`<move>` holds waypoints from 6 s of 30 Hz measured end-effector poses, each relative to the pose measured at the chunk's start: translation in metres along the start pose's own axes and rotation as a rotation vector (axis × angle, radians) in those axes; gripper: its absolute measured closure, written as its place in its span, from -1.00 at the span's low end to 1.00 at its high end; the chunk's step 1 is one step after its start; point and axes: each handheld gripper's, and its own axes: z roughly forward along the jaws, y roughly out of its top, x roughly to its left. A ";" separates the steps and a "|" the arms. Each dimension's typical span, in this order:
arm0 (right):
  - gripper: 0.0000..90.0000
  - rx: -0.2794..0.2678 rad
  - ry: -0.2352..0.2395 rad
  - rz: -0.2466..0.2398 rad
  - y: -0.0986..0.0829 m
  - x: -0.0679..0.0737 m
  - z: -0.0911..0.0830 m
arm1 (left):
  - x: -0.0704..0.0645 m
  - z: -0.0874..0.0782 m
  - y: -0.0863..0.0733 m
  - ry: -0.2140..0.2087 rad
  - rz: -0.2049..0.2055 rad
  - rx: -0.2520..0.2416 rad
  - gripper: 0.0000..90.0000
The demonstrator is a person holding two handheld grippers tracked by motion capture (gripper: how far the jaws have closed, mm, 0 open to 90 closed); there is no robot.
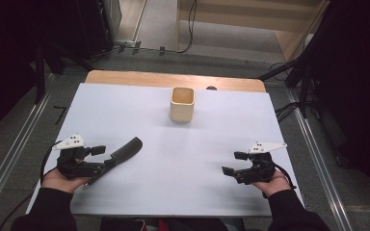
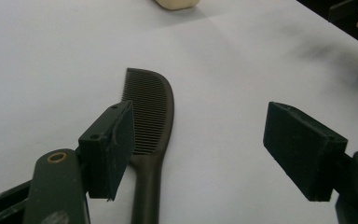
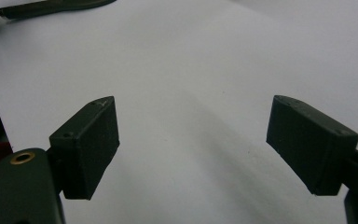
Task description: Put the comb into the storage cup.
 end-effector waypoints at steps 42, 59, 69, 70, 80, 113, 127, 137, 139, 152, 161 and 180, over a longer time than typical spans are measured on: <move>-0.66 -0.001 -0.001 0.008 -0.001 0.000 -0.003 | 0.021 -0.002 -0.014 0.067 -0.001 0.022 -0.43; -0.66 0.005 0.018 -0.011 0.007 0.000 0.003 | 0.018 -0.007 -0.032 0.075 0.006 0.078 -0.44; -0.66 0.009 0.030 -0.024 0.011 0.000 0.008 | 0.018 -0.003 -0.041 0.077 0.008 0.133 -0.44; -0.66 0.009 0.031 -0.028 0.011 0.000 0.008 | 0.018 -0.003 -0.042 0.082 0.018 0.133 -0.43; -0.66 0.018 0.030 -0.027 0.012 0.000 0.010 | 0.019 0.003 -0.048 0.096 0.016 0.177 -0.44; -0.66 0.024 0.024 -0.030 0.012 -0.001 0.011 | 0.004 0.008 -0.056 0.266 0.144 0.181 0.02; -0.66 0.032 0.027 -0.032 0.012 -0.001 0.013 | 0.001 0.009 -0.051 0.220 0.143 0.218 0.60; -0.66 0.037 0.031 -0.039 0.012 0.000 0.014 | 0.002 0.010 -0.047 0.216 0.094 0.235 0.62; -0.66 0.037 0.031 -0.039 0.012 0.000 0.014 | 0.004 0.010 -0.045 0.208 0.071 0.238 0.62; -0.66 0.034 0.030 -0.038 0.012 0.000 0.013 | 0.010 0.001 -0.039 0.149 -0.037 0.199 0.62; -0.66 0.032 0.030 -0.040 0.012 0.000 0.013 | 0.002 -0.004 -0.031 0.105 -0.060 0.140 0.62; -0.66 0.035 0.028 -0.049 0.013 0.003 0.014 | -0.012 0.000 -0.009 0.026 -0.127 0.015 0.62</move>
